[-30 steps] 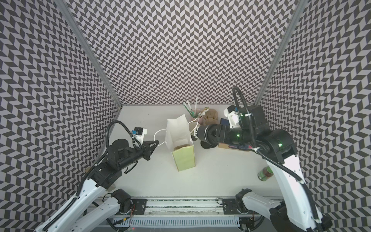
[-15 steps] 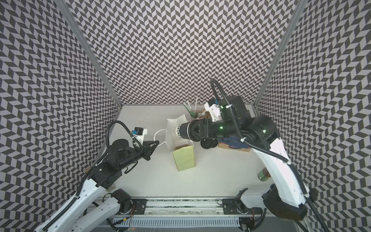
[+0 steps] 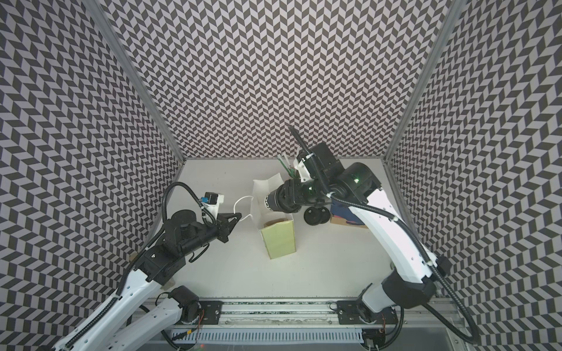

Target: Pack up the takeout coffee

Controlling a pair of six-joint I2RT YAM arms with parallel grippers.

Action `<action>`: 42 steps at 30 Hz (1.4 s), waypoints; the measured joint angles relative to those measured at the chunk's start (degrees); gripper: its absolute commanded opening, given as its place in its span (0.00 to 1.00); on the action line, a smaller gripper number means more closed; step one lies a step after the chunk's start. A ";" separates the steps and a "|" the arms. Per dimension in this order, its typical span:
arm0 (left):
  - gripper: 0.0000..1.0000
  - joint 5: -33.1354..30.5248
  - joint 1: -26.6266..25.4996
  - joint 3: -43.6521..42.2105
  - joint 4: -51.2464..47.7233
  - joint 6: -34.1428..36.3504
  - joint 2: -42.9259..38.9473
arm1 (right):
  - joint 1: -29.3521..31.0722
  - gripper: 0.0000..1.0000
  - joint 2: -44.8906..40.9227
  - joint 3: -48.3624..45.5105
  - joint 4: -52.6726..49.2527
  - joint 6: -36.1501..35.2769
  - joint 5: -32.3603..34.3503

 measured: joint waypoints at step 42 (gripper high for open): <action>0.00 -5.25 -20.96 -2.45 7.78 -13.81 2.78 | 5.53 0.00 -2.34 -12.13 0.44 -5.51 10.43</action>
